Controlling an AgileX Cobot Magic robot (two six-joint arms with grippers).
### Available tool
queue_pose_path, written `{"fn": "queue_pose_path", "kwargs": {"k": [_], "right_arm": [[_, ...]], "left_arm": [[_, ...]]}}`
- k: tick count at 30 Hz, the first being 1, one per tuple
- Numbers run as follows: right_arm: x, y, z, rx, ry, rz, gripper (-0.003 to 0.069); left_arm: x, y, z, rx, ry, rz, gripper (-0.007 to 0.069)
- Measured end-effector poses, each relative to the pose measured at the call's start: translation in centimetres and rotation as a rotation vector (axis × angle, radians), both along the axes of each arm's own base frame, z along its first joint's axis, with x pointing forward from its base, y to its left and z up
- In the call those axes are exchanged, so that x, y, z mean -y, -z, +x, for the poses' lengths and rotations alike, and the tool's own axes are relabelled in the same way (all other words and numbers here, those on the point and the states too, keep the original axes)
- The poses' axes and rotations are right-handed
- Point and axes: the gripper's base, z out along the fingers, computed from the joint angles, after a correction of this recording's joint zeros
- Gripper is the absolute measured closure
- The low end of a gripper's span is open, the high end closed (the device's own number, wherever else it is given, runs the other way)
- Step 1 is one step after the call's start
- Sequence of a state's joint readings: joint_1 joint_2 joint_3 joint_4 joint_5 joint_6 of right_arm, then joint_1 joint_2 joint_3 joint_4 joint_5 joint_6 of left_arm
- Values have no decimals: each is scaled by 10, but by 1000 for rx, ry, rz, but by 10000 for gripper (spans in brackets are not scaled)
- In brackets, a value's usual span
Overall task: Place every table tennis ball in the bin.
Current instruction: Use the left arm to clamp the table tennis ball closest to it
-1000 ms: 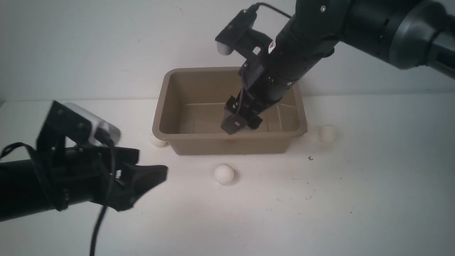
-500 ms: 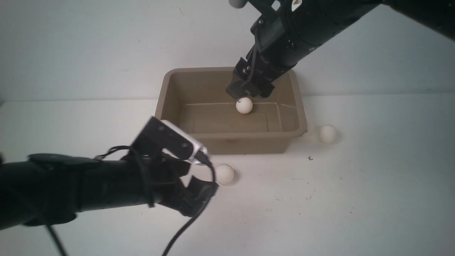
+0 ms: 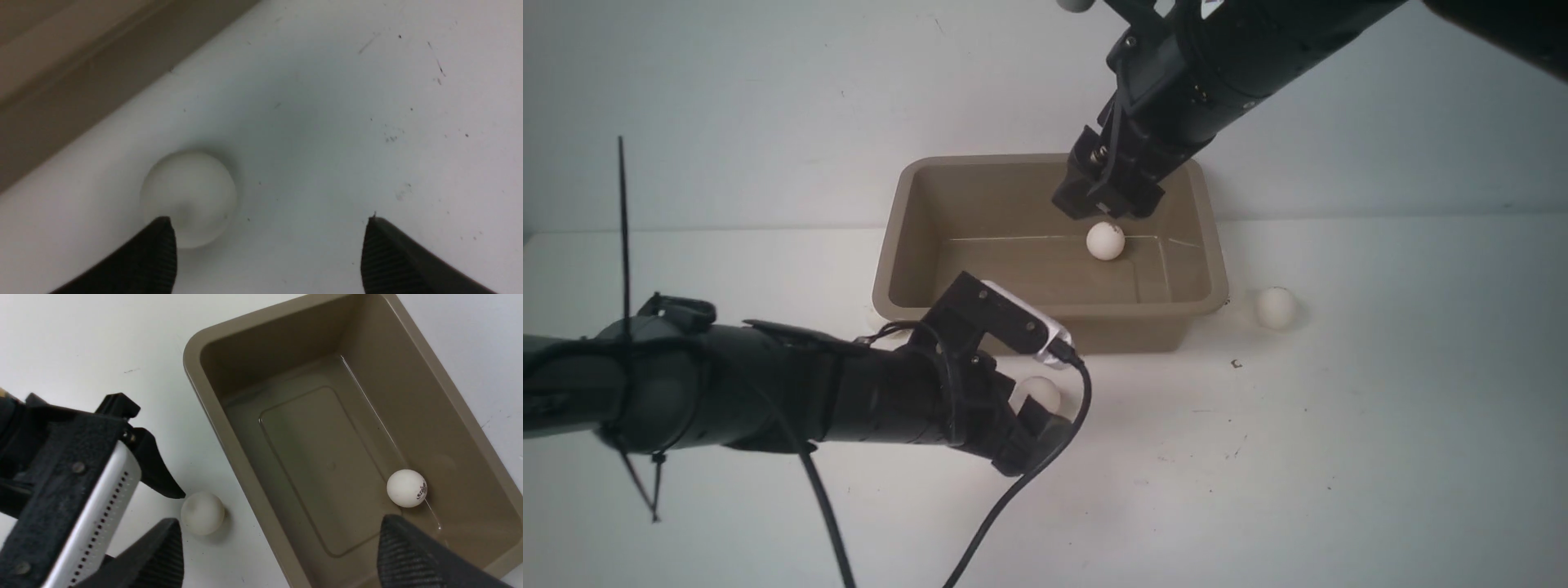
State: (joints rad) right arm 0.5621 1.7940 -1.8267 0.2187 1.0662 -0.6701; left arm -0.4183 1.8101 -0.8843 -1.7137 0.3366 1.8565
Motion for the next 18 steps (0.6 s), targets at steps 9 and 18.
{"fn": "queue_pose_path", "kwargs": {"k": [9, 18], "right_arm": [[0, 0, 0, 3, -3, -4, 80], [0, 0, 0, 13, -17, -13, 80]], "left_arm": [[10, 17, 22, -16, -2, 8, 80], [12, 28, 28, -35, -2, 16, 157]]}}
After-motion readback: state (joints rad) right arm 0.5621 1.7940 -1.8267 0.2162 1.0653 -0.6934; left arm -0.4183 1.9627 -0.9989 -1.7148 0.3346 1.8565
